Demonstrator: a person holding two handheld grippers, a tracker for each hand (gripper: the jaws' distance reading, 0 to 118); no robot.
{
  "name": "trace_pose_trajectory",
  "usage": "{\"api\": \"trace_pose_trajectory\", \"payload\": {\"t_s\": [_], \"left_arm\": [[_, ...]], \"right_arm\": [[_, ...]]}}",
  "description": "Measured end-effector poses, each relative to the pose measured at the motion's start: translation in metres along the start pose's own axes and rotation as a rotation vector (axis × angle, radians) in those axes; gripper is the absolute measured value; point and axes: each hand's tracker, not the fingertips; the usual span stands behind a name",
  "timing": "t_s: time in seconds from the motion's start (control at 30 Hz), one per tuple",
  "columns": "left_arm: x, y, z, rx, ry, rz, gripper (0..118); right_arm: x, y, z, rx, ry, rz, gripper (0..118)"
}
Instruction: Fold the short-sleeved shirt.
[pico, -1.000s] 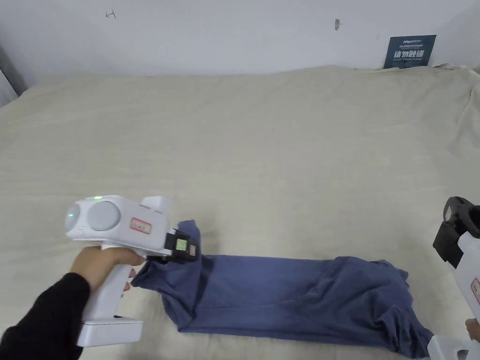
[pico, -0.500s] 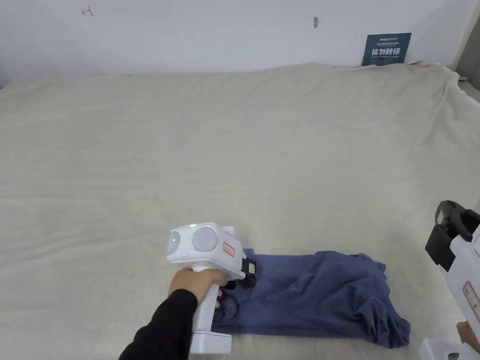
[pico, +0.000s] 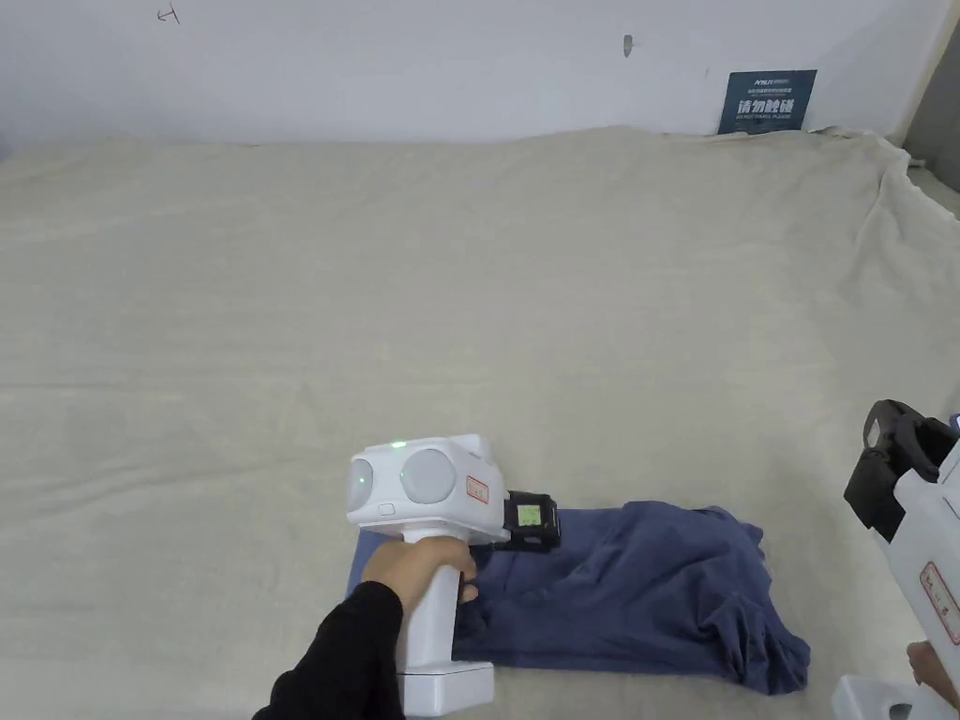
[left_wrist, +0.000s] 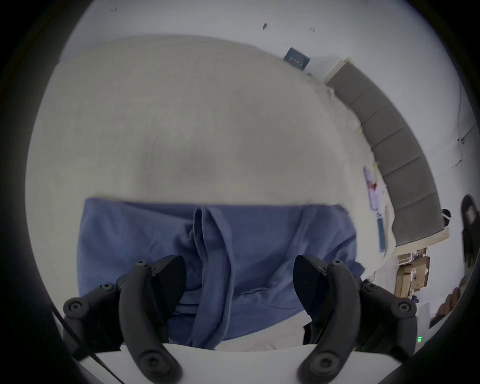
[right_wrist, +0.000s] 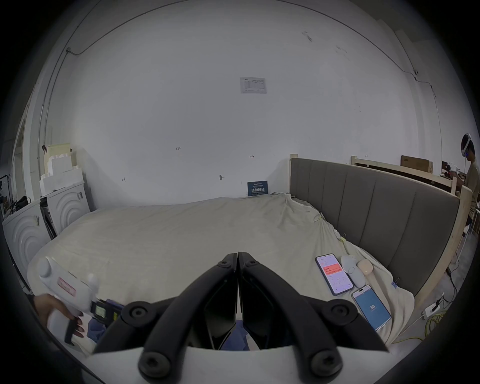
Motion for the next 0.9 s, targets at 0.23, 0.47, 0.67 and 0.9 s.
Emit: {"api": "trace_pose_trajectory", "payload": {"t_s": [0.23,0.47,0.67,0.9], "left_arm": [[-0.023,0.005,0.073,0.225,0.017,-0.026,90],[-0.064,-0.024,0.089,0.443,0.185,-0.148,4],[-0.098,-0.048,0.07,0.441,0.189,-0.086,0],[-0.109,-0.071,0.024,0.373,0.157,-0.065,0]], "right_arm": [[-0.002,0.007,0.003,0.018,0.003,0.005,0],[-0.005,0.01,0.002,0.022,0.011,0.011,0],[-0.009,0.009,0.001,0.012,0.014,0.017,0],[-0.009,0.006,0.0,-0.006,0.014,0.023,0]]}}
